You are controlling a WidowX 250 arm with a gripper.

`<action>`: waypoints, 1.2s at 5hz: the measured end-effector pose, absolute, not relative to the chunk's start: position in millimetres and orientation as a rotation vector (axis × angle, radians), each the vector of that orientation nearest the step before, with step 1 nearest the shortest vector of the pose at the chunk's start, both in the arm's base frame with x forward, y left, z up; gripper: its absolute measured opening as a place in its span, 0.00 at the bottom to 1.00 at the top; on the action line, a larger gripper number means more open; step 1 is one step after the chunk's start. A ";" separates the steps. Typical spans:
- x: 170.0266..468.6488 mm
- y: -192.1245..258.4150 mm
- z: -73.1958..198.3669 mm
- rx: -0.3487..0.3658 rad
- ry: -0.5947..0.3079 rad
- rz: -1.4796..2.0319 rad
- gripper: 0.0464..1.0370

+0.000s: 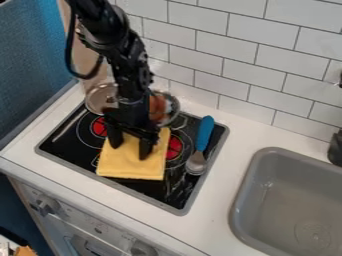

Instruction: Move the yellow clothe to the left side of burner

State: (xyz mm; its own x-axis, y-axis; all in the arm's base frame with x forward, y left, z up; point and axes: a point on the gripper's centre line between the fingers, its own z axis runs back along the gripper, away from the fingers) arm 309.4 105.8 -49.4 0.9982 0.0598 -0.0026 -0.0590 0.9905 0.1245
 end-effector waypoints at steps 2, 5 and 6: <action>311.5 139.9 -51.7 0.156 0.037 0.165 0.96; 288.7 195.1 -50.1 0.181 0.030 0.398 0.96; 273.5 208.5 -49.7 0.190 0.045 0.472 0.96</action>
State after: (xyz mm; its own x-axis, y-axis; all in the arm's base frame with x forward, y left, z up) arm 273.5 208.5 -49.7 0.8900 0.4560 0.0014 -0.4477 0.8732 0.1925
